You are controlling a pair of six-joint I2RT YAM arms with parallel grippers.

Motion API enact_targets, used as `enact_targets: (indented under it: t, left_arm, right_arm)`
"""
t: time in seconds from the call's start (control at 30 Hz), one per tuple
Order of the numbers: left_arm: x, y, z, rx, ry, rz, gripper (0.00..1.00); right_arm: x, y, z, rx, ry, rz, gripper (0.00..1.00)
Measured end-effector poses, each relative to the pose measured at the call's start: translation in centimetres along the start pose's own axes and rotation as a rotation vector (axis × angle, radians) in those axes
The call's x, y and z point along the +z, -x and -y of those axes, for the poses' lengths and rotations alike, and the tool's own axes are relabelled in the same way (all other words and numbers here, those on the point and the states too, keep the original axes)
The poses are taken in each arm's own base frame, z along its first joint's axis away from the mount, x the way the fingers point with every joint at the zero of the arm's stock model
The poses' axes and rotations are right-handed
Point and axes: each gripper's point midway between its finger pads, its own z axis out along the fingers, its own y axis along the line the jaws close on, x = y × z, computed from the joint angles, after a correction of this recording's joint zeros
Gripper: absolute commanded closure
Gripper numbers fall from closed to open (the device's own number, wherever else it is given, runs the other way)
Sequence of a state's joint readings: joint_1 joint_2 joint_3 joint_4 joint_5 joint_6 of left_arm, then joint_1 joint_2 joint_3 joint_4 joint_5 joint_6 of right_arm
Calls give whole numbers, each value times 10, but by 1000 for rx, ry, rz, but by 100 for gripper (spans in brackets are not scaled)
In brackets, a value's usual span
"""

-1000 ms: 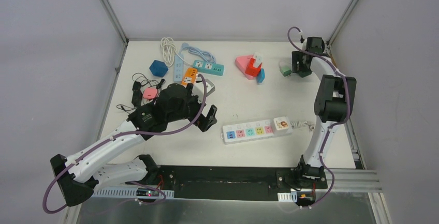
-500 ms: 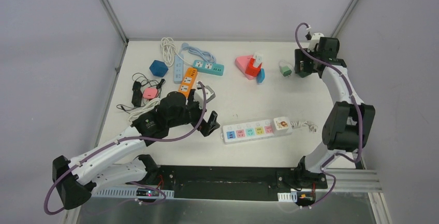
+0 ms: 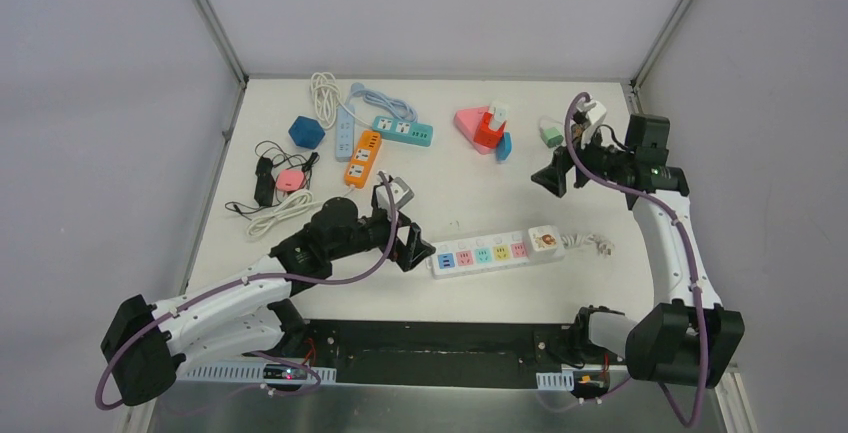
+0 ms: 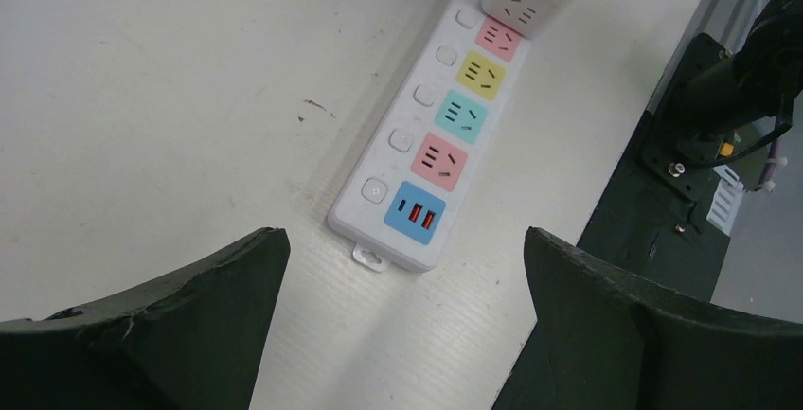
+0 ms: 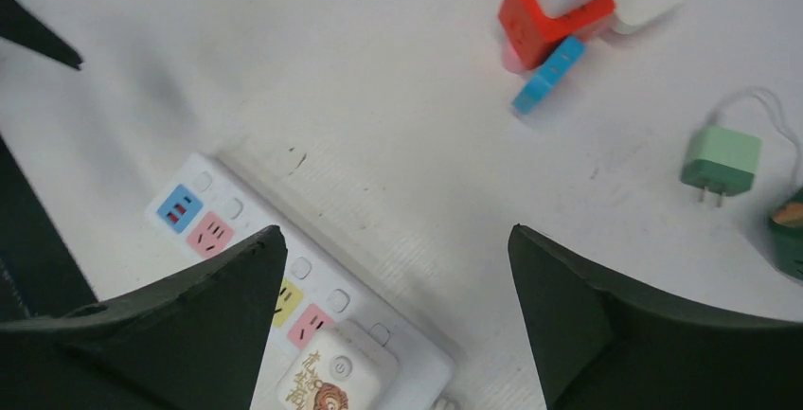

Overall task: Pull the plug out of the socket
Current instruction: Place the plug at the corner of the board, then remove the plug from the socket.

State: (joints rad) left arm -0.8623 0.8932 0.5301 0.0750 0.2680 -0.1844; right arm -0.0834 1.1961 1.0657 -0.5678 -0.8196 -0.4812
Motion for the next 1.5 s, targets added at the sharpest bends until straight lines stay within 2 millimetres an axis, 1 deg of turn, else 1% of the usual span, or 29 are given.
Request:
enact_targets:
  t: [0.03, 0.1, 0.23, 0.33, 0.47, 0.67, 0.97, 1.27, 1.5]
  left_arm:
    - [1, -1, 0, -9, -2, 8, 1]
    - [2, -3, 0, -30, -4, 23, 1]
    - [4, -6, -3, -81, 11, 50, 1]
    - [7, -4, -4, -104, 14, 69, 1]
    - [15, -10, -6, -132, 15, 64, 1]
    - [22, -19, -9, -159, 18, 45, 2]
    - [30, -21, -8, -166, 4, 48, 2]
    - [38, -29, -7, -192, -14, 29, 2]
    - [43, -42, -6, -210, -30, -13, 3]
  right_arm:
    - [-2, -3, -10, -11, 43, 4, 9]
    - [-3, -5, -23, -28, 104, 10, 8]
    - [-4, -14, -43, -55, 217, 9, 7]
    - [-5, -22, -54, -68, 275, 4, 7]
    - [-7, -31, -63, -73, 323, -11, 7]
    - [-9, -40, -69, -73, 352, -34, 6]
    - [-12, -48, -75, -78, 378, -54, 6]
    - [-12, -57, -78, -74, 406, -79, 6]
    - [-14, -61, -81, -92, 424, -88, 6]
